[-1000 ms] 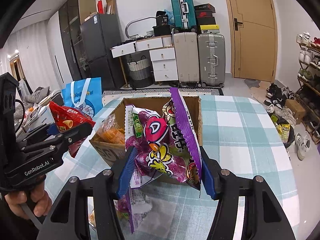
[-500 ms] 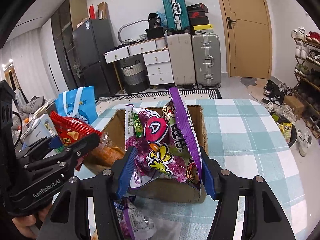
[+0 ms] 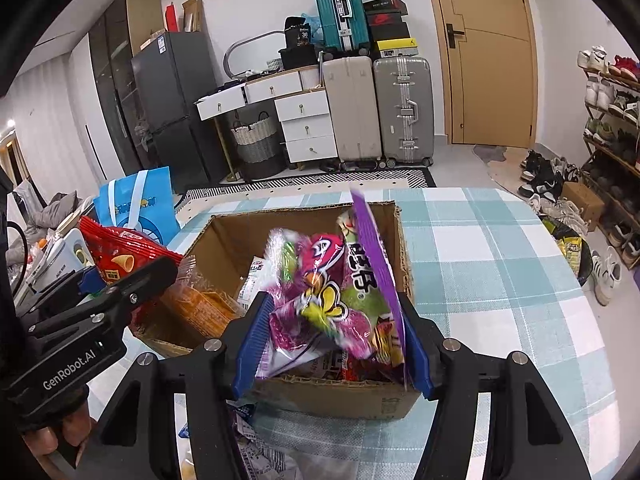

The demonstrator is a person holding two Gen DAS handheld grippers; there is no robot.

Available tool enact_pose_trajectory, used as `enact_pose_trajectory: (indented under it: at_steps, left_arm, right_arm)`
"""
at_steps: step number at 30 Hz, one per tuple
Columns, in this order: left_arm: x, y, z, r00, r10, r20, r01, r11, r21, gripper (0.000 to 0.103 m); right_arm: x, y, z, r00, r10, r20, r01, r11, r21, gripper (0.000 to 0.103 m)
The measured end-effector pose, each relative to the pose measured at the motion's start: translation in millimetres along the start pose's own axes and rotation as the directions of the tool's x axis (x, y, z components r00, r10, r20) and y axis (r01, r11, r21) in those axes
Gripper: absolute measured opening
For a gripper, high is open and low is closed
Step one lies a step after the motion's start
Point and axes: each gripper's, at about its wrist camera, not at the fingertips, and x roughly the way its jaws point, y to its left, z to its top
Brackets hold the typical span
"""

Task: Organize snacks
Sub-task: 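Carry both bags over the SF box and open both tools to drop them, then move both tools back toward the remaining snacks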

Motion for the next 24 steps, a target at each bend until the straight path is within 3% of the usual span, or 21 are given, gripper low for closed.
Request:
enact_pose_trajectory:
  at_steps: [7, 10, 13, 15, 19, 20, 24]
  left_arm:
    - [11.1, 4.5, 6.4, 0.999, -0.033, 0.012, 0.034, 0.999, -0.012, 0.055]
    - [20.3, -0.6, 7.1, 1.0, -0.009, -0.002, 0.009, 1.0, 0.023, 0.058]
    - [24.0, -6.1, 6.0, 1.0, 0.005, -0.015, -0.004, 0.999, 0.05, 0.068]
    - [24.9, -6.8, 3.8, 0.999, -0.005, -0.033, 0.007, 0.998, 0.056, 0.082]
    - [21.5, -4.9, -4.6, 0.999, 0.001, -0.051, 0.003, 0.997, 0.081, 0.092]
    - [18.3, -4.3, -7.6, 0.999, -0.002, -0.052, 0.006, 0.997, 0.082, 0.101]
    - [5.9, 0.6, -15.4, 0.999, -0.034, -0.04, 0.037, 0.996, 0.078, 0.102]
  right_arm:
    - [-0.2, 2.2, 0.7, 0.999, 0.042, 0.029, -0.041, 0.999, -0.036, 0.062]
    - [-4.4, 0.0, -0.4, 0.998, 0.03, 0.049, -0.028, 0.999, -0.046, 0.074]
    - [-7.0, -4.1, -1.8, 0.999, 0.003, 0.046, -0.001, 0.999, -0.045, 0.077]
    - [-10.3, -6.8, -3.2, 0.999, -0.005, 0.045, 0.007, 0.999, -0.043, 0.081]
    - [-19.8, -13.5, -6.8, 0.998, -0.014, 0.057, 0.016, 0.999, -0.032, 0.087]
    - [-22.5, -15.0, -7.8, 0.998, -0.014, 0.059, 0.016, 0.999, -0.029, 0.088]
    - [-32.9, -21.5, -12.2, 0.998, -0.014, 0.069, 0.016, 1.0, -0.022, 0.093]
